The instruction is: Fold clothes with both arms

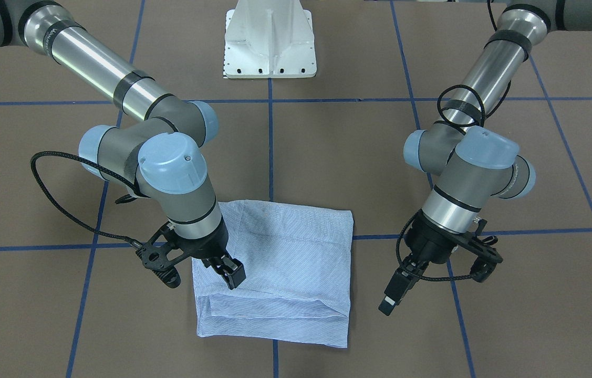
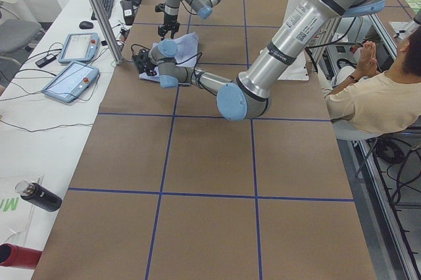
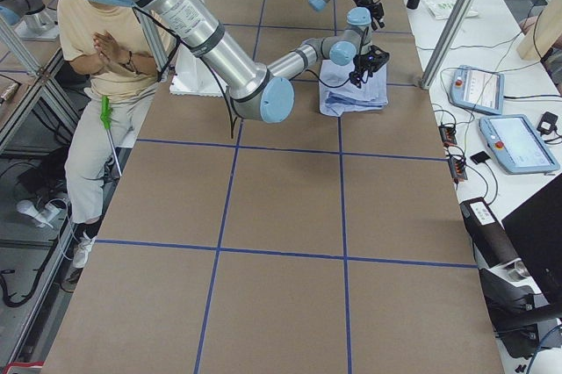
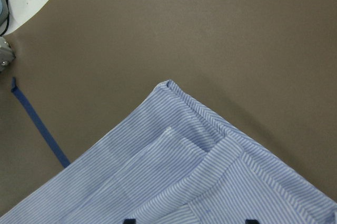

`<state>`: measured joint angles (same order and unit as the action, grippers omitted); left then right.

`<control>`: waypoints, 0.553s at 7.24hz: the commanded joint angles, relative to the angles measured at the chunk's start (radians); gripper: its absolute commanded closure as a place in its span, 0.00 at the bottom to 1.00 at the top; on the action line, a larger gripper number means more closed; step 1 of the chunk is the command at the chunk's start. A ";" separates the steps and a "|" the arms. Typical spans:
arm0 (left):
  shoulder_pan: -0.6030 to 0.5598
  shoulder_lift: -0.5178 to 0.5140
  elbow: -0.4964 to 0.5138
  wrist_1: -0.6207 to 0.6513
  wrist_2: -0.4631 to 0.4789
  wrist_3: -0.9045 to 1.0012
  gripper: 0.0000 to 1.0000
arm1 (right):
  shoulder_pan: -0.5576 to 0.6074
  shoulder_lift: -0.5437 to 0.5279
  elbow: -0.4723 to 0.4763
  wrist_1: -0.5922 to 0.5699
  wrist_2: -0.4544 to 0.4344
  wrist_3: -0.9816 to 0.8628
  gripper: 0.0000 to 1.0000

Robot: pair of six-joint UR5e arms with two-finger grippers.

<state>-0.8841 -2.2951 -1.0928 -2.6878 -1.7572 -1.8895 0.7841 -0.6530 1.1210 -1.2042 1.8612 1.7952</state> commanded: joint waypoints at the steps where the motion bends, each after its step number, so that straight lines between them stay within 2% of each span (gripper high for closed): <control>1: 0.000 0.006 -0.022 0.002 0.005 0.000 0.43 | 0.006 -0.001 -0.033 0.002 -0.056 -0.078 0.25; 3: 0.002 0.008 -0.022 0.000 0.007 -0.002 0.42 | 0.007 0.000 -0.079 0.030 -0.088 -0.073 0.21; 4: 0.002 0.014 -0.022 0.000 0.008 -0.002 0.42 | 0.020 -0.005 -0.131 0.134 -0.092 -0.006 0.20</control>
<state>-0.8826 -2.2861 -1.1146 -2.6870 -1.7502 -1.8912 0.7938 -0.6543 1.0408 -1.1575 1.7802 1.7391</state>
